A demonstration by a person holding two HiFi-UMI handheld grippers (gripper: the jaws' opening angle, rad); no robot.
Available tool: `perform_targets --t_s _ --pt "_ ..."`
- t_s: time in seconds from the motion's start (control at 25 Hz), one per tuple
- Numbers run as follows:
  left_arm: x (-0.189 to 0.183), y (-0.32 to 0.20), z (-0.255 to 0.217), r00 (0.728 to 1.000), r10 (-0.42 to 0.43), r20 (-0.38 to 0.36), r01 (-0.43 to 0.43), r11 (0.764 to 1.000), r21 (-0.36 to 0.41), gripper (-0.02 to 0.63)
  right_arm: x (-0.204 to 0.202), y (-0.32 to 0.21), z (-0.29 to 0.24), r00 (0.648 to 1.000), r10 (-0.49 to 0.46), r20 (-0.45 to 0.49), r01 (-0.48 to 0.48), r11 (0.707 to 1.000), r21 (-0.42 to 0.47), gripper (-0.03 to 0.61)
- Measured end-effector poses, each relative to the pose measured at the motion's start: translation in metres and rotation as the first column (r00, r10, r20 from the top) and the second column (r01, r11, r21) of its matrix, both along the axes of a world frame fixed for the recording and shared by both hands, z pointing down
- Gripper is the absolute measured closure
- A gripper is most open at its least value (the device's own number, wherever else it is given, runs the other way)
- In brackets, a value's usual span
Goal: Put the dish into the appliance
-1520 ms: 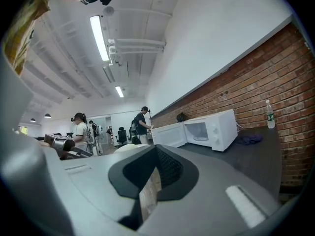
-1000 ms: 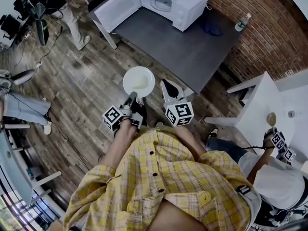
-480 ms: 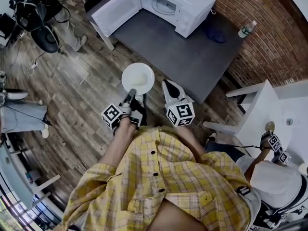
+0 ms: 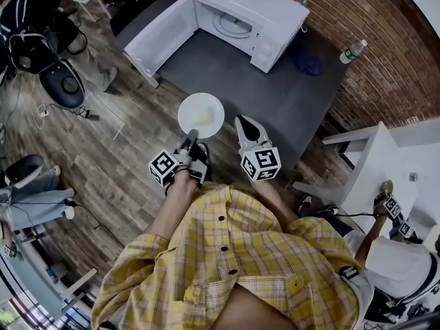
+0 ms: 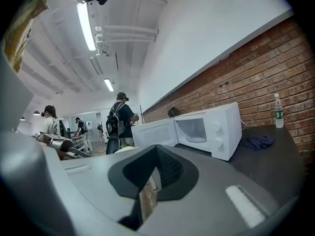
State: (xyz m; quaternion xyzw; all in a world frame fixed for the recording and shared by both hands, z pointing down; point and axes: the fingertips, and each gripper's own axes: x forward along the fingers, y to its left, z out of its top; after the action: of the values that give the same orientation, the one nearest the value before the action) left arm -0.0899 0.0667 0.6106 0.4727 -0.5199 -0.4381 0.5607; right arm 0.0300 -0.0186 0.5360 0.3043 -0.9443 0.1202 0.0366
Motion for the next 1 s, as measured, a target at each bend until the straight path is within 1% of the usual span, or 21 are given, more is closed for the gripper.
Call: perform_targets --t_s 0.16,0.4,0.56,0.76,1.0 --pt "-0.024 -0.035 -0.006 1.000 0.014 -0.011 -0.014 1.000 -0.010 0.604 -0.020 -0.031 -0.007 1.000 0.021 -0.006 -0.021 1.000 -0.012 0.575" --pt "-0.054 -0.074 -0.010 0.998 0.056 -0.019 -0.056 0.998 -0.003 0.604 -0.047 -0.059 -0.011 0.998 0.052 -0.026 -0.053 0.999 -0.010 0.575" --pt "-0.064 -0.103 -0.012 0.995 0.101 -0.005 -0.101 0.995 -0.002 0.604 -0.057 -0.083 -0.013 0.996 0.083 -0.031 -0.083 0.997 -0.008 0.575" --pt "-0.087 -0.137 -0.014 0.987 0.163 0.004 -0.163 0.987 0.000 0.604 -0.077 -0.109 -0.016 0.990 0.138 -0.029 -0.138 0.990 -0.007 0.575" --pt "-0.108 -0.169 -0.013 0.976 0.216 0.025 -0.216 0.976 -0.006 0.604 -0.094 -0.133 -0.018 0.982 0.187 -0.033 -0.188 0.982 -0.005 0.575"
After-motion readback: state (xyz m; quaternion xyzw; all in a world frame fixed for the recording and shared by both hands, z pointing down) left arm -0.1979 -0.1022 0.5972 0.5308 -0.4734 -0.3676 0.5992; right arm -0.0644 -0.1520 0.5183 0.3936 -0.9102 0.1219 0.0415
